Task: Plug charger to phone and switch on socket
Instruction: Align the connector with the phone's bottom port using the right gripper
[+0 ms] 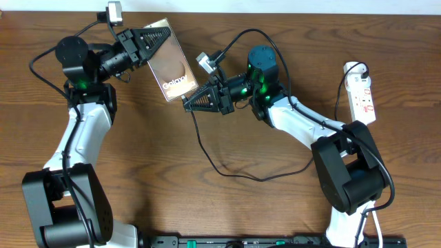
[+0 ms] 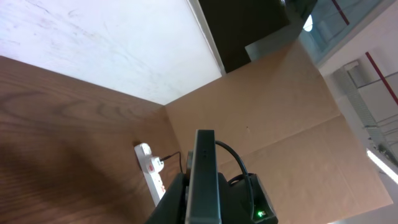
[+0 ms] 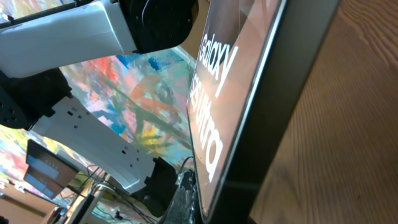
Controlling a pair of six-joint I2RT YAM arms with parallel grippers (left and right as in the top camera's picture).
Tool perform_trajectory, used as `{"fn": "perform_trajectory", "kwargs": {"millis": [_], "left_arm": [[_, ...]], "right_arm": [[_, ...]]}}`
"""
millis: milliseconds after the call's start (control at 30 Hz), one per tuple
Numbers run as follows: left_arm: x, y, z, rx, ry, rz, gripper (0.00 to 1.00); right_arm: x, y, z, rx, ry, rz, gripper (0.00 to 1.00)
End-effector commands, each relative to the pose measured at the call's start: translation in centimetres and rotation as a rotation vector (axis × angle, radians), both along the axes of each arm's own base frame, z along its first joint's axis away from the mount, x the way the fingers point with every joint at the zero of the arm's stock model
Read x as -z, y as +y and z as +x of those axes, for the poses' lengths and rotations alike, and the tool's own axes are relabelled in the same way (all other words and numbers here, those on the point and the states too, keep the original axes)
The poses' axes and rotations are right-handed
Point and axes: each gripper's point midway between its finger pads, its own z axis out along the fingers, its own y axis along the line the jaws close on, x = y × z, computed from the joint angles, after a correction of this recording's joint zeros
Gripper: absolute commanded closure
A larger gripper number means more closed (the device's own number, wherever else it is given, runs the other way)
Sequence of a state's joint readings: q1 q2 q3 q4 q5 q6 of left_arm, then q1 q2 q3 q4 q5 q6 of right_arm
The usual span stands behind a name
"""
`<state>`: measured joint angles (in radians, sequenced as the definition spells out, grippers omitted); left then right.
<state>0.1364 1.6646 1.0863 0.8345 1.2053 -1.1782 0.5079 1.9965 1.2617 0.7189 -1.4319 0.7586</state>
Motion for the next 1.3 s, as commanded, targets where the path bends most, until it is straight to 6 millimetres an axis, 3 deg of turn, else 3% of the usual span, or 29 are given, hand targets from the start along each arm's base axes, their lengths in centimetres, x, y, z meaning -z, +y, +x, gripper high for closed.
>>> {"fn": "perform_trajectory", "kwargs": {"millis": [0, 1267], "left_arm": [[-1.8, 0.1, -0.3, -0.001, -0.043, 0.002, 0.93], [-1.6, -0.2, -1.0, 0.043, -0.045, 0.013, 0.93]], "right_arm": [[0.1, 0.2, 0.2, 0.007, 0.01, -0.004, 0.99], [0.1, -0.6, 1.8, 0.067, 0.02, -0.007, 0.99]]}}
